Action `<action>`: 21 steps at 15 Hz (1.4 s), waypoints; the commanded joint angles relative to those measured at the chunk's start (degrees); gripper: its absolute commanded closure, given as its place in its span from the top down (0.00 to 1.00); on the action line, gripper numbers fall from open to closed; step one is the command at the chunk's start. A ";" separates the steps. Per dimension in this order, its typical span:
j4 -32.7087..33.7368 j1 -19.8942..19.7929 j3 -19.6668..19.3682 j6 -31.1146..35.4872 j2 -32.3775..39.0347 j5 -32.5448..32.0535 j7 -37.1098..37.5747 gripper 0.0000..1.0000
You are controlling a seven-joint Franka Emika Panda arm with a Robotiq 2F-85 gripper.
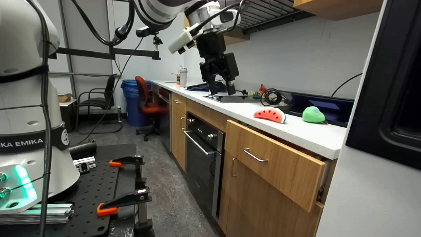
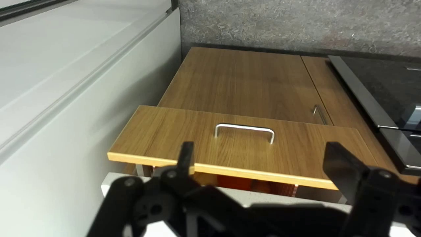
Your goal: Open the drawer on the right, remove the watermelon and green pear from the drawer and place them on the countertop, close the drawer
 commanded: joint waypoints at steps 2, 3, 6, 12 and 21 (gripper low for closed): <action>-0.48 -0.31 0.59 -1.81 -2.88 1.15 -1.66 1.00; 0.03 -0.80 0.92 -0.12 -0.41 0.78 -0.60 1.00; 0.03 -0.80 0.93 -0.15 -0.61 0.78 -0.65 1.00; 0.01 -0.80 0.94 -0.19 -0.86 0.78 -0.68 1.00; 0.00 -0.79 0.94 -0.19 -0.87 0.78 -0.69 1.00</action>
